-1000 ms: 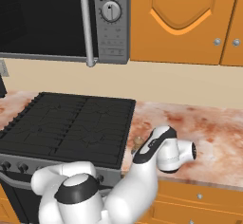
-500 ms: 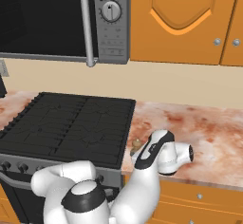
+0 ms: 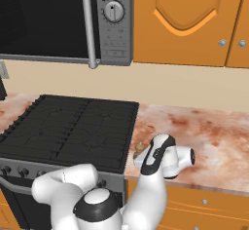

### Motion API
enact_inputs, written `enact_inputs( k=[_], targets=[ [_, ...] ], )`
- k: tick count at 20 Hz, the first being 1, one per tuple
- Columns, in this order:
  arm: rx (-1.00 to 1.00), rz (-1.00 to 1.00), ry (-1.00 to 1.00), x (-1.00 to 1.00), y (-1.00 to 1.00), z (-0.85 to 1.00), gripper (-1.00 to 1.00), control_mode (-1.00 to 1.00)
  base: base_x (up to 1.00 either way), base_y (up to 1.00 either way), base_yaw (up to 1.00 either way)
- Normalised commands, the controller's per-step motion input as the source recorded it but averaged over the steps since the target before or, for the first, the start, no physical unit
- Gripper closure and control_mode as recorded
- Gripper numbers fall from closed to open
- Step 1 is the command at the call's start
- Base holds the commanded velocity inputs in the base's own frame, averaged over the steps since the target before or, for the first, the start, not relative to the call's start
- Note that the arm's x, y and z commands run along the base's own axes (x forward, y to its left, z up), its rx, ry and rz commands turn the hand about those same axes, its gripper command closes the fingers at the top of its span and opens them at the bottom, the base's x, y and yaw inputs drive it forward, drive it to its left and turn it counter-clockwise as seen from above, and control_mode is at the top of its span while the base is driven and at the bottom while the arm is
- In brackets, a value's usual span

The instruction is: Take 2 condiments from the cabinet and move them on the counter near the stove.Make sure the condiments are lined up with each other, next to each other.

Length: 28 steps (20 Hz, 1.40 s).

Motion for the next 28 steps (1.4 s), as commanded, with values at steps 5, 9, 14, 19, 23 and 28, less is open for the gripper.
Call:
enact_inputs(
  k=[5,9,14,19,23,28],
  targets=[
    [0.00,0.00,0.00,0.21,0.00,-0.18,1.00,-1.00,0.00,0.00,0.00],
    [0.00,0.00,0.00,0.16,0.00,-0.17,1.00,-1.00,0.00,0.00,0.00],
    [0.00,0.00,0.00,0.19,0.00,-0.18,1.00,-1.00,0.00,0.00,0.00],
    [0.00,0.00,0.00,0.15,0.00,-0.14,1.00,-1.00,0.00,0.00,0.00],
    [0.00,0.00,0.00,0.03,0.05,-0.19,1.00,-1.00,0.00,0.00,0.00],
    [0.00,0.00,0.03,0.00,0.09,-0.25,1.00,-1.00,0.00,0.00,0.00]
  ],
)
